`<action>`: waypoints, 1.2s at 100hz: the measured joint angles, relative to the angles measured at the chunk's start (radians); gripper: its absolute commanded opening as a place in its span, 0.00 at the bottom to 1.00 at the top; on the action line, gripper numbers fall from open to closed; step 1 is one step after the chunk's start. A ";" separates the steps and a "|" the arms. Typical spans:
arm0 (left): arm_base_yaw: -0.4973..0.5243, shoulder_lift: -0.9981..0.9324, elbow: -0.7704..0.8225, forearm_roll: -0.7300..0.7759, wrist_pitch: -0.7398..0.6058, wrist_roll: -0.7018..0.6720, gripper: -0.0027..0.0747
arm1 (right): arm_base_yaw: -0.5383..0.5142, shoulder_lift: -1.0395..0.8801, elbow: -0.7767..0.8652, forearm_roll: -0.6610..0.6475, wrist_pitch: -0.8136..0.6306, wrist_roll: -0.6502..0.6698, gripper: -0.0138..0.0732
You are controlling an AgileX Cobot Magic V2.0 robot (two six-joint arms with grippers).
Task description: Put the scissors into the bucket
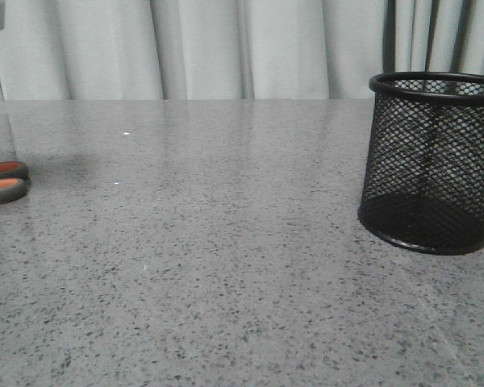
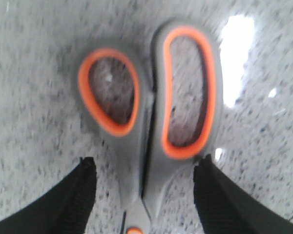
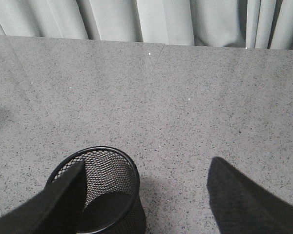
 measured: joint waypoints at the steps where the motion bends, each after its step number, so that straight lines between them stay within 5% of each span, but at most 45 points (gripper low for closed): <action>1: 0.000 0.000 0.000 0.000 0.000 0.003 0.57 | 0.000 0.001 0.000 0.000 0.000 0.000 0.70; 120: 0.000 0.047 -0.010 0.069 0.038 0.014 0.56 | 0.011 0.023 0.000 -0.011 0.028 0.000 0.70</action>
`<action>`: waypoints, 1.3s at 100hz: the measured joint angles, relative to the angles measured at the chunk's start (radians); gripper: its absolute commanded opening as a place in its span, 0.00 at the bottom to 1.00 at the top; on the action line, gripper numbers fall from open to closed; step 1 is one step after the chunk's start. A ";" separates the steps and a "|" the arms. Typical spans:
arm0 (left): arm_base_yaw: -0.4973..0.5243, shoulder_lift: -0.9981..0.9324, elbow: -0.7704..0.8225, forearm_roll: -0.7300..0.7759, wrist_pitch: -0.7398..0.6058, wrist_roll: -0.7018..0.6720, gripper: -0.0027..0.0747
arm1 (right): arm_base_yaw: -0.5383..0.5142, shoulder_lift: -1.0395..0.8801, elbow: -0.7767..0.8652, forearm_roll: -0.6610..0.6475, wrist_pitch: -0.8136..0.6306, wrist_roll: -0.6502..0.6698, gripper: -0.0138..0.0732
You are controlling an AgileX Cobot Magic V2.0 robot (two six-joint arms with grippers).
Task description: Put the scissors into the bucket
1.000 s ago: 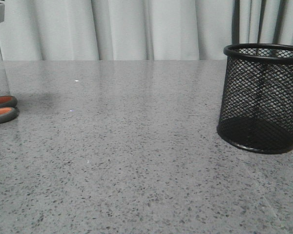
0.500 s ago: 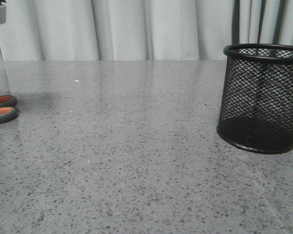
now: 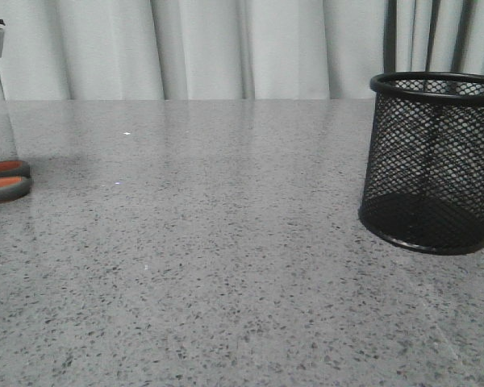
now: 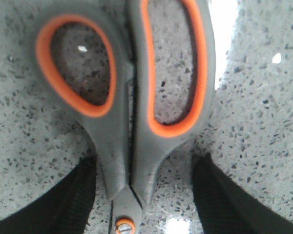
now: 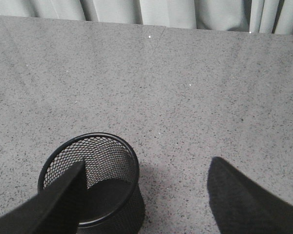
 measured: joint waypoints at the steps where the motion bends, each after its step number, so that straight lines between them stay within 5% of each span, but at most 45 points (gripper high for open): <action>1: 0.000 0.000 0.000 0.000 0.000 0.000 0.56 | 0.000 0.000 0.000 0.000 0.000 0.000 0.70; 35: 0.000 0.006 0.000 -0.007 0.000 0.000 0.53 | 0.000 0.000 0.000 -0.002 -0.005 0.000 0.70; 61: 0.000 0.008 0.000 -0.041 0.006 -0.036 0.17 | 0.000 0.000 0.000 -0.002 -0.005 0.000 0.70; 88: 0.002 -0.008 0.006 -0.188 -0.032 -0.080 0.04 | 0.000 0.000 0.000 0.024 0.010 0.000 0.70; 102: -0.017 -0.085 0.008 -0.275 -0.081 -0.080 0.04 | 0.004 0.000 0.000 0.180 0.010 -0.042 0.70; 130: -0.243 -0.351 0.008 -0.306 -0.245 -0.082 0.05 | 0.126 0.028 0.000 0.861 -0.084 -0.477 0.70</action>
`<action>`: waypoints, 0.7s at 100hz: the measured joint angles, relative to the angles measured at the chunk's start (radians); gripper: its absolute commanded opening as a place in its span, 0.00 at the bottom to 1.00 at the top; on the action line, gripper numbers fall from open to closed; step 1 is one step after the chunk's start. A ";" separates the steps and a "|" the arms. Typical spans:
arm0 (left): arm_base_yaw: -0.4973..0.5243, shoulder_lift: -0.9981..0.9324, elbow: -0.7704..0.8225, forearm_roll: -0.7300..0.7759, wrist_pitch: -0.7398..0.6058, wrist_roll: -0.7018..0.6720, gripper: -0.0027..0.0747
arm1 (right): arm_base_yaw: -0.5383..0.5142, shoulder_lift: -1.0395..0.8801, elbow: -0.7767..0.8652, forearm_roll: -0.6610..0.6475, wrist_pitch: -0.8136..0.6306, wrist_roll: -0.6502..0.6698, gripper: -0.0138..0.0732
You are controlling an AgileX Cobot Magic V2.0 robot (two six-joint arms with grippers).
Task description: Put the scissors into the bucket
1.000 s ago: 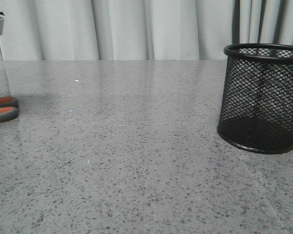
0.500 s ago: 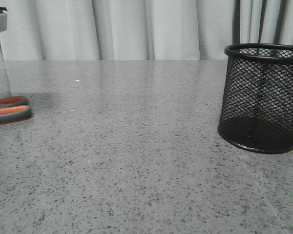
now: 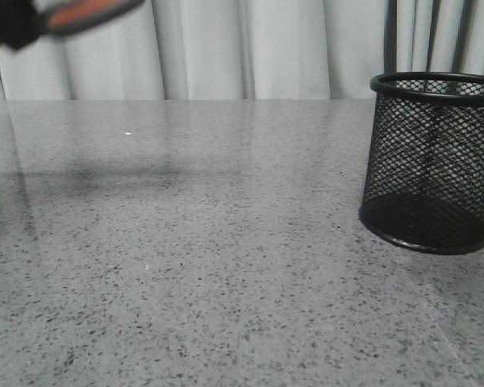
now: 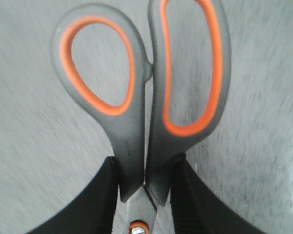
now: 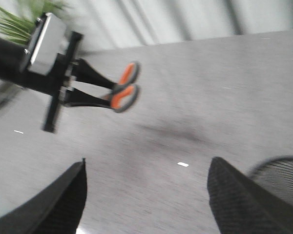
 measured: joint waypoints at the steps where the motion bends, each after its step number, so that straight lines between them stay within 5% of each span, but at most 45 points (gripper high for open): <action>1: -0.007 -0.006 0.000 -0.001 -0.009 0.000 0.05 | 0.006 0.002 -0.001 0.023 -0.003 -0.009 0.70; 35: -0.317 -0.147 0.000 -0.024 -0.160 0.000 0.05 | 0.079 0.199 -0.188 0.173 0.040 -0.058 0.70; 61: -0.399 -0.147 0.002 -0.026 -0.194 0.000 0.05 | 0.125 0.370 -0.277 0.173 0.052 -0.060 0.69; 70: -0.399 -0.147 0.002 -0.033 -0.198 0.000 0.05 | 0.131 0.415 -0.279 0.178 0.050 -0.060 0.59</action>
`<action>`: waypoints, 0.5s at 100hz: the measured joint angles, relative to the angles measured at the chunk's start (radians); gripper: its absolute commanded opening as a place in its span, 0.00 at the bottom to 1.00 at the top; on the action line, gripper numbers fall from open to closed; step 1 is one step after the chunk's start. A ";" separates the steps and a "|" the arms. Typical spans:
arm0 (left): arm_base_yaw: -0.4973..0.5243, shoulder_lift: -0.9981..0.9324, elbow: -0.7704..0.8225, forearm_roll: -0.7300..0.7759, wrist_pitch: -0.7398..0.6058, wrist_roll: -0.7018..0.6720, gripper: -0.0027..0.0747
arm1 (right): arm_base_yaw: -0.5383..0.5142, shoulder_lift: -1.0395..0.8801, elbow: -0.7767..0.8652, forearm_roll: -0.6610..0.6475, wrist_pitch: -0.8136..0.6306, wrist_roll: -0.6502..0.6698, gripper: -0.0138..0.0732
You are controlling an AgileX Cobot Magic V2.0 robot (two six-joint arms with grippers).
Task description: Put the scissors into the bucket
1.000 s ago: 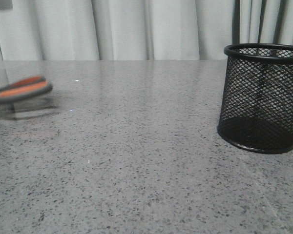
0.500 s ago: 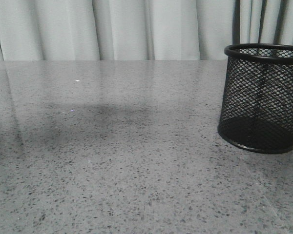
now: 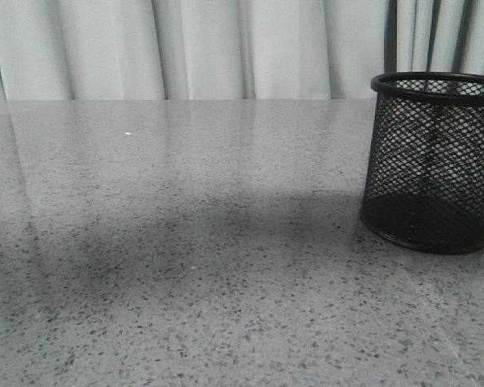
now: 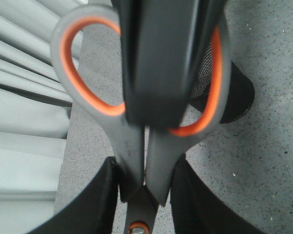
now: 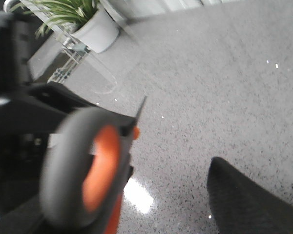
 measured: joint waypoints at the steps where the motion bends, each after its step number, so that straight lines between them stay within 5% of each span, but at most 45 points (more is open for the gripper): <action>1: 0.000 0.000 0.000 -0.002 -0.002 0.000 0.05 | 0.001 0.002 0.000 0.002 0.000 0.000 0.56; 13: 0.000 -0.002 0.004 0.000 -0.002 -0.005 0.06 | 0.010 0.022 -0.014 0.019 0.008 -0.002 0.07; 36: 0.002 -0.061 0.008 -0.075 -0.022 -0.012 0.35 | 0.014 0.022 -0.095 0.002 0.083 -0.037 0.10; 50: 0.002 -0.159 0.008 -0.180 -0.050 -0.019 0.35 | -0.005 0.022 -0.179 -0.154 0.163 0.021 0.10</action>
